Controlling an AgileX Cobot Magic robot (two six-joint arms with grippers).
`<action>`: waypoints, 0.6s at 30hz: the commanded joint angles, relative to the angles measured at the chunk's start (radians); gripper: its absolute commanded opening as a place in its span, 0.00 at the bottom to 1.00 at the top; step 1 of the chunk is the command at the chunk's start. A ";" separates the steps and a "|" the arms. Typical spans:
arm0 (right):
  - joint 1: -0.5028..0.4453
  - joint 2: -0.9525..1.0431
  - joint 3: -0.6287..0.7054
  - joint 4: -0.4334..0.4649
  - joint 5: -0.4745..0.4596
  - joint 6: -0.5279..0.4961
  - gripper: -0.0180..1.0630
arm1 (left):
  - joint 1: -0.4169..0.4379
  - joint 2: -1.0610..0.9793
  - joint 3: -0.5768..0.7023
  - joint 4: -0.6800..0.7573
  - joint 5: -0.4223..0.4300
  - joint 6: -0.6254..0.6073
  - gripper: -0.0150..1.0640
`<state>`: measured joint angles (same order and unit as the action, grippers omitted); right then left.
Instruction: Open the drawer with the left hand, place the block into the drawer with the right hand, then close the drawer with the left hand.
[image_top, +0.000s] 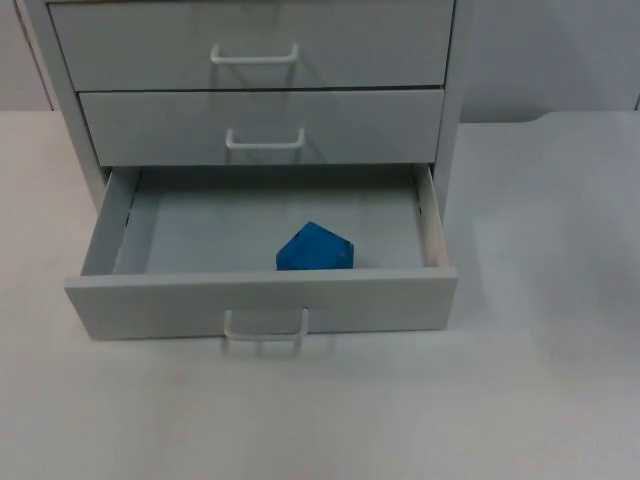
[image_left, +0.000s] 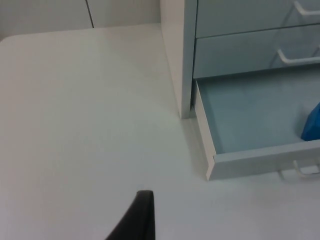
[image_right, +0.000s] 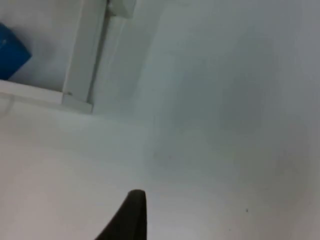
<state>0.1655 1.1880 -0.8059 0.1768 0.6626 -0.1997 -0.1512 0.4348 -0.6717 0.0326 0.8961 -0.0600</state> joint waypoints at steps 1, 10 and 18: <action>-0.007 -0.043 0.003 0.009 0.040 -0.030 0.99 | 0.003 -0.004 0.003 0.006 -0.023 -0.008 0.99; -0.007 -0.287 0.004 -0.008 0.135 -0.032 0.99 | 0.003 -0.004 0.003 0.006 -0.021 -0.012 0.99; -0.005 -0.444 0.082 -0.170 0.133 0.069 0.99 | 0.003 -0.004 0.003 0.006 -0.021 -0.012 0.99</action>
<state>0.1655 0.7781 -0.7467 0.0675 0.7931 -0.1857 -0.1512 0.4348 -0.6717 0.0344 0.8850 -0.0625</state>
